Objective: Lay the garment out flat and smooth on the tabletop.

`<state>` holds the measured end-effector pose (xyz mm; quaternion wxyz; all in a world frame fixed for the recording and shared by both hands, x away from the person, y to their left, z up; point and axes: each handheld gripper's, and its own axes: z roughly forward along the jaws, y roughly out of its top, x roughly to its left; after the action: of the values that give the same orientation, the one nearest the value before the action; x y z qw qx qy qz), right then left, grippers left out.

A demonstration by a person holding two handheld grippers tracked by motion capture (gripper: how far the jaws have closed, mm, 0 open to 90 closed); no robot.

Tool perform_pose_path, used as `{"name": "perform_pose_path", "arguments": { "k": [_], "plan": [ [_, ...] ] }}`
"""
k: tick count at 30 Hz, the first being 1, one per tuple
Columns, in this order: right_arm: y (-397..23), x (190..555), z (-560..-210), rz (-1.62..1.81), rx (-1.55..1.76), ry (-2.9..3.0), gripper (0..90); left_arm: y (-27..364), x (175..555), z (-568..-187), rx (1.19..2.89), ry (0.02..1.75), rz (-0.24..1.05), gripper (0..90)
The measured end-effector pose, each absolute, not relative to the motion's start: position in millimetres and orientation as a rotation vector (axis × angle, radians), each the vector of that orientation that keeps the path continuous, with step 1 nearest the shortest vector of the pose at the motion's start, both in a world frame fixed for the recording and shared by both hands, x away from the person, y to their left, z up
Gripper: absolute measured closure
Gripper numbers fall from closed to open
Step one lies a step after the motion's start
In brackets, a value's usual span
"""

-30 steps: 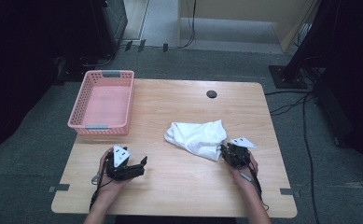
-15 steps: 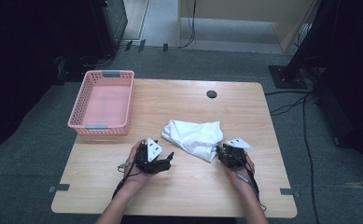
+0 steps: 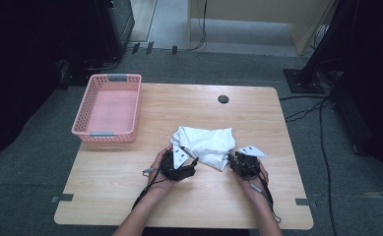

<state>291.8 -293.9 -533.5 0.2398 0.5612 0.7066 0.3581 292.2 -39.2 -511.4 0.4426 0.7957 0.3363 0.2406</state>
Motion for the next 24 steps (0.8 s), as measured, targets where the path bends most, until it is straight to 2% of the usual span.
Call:
{"name": "perform_pose_path", "arguments": {
  "k": [9,11,15,18,21,24],
  "plan": [
    [-294,292,-533,0.987,1.538,1.938,66.4,-62,309,-519,2.063,0.781,0.624,36.1],
    [-294,292,-533,0.987,1.536,1.939,66.4,-64,314,-522,2.074,0.793,0.617,40.0],
    [-293,291,-533,0.979,1.528,1.943,66.5,-63,319,-524,2.061,0.858,0.562,54.3],
    [-293,291,-533,0.981,1.526,1.945,69.0,-62,320,-527,2.076,0.882,0.551,60.5],
    [-292,290,-533,0.99,1.521,1.953,73.5,-61,319,-529,2.086,0.9,0.546,64.7],
    [-290,288,-533,0.991,1.517,1.956,74.0,-63,315,-529,2.105,0.897,0.583,65.5]
  ]
}}
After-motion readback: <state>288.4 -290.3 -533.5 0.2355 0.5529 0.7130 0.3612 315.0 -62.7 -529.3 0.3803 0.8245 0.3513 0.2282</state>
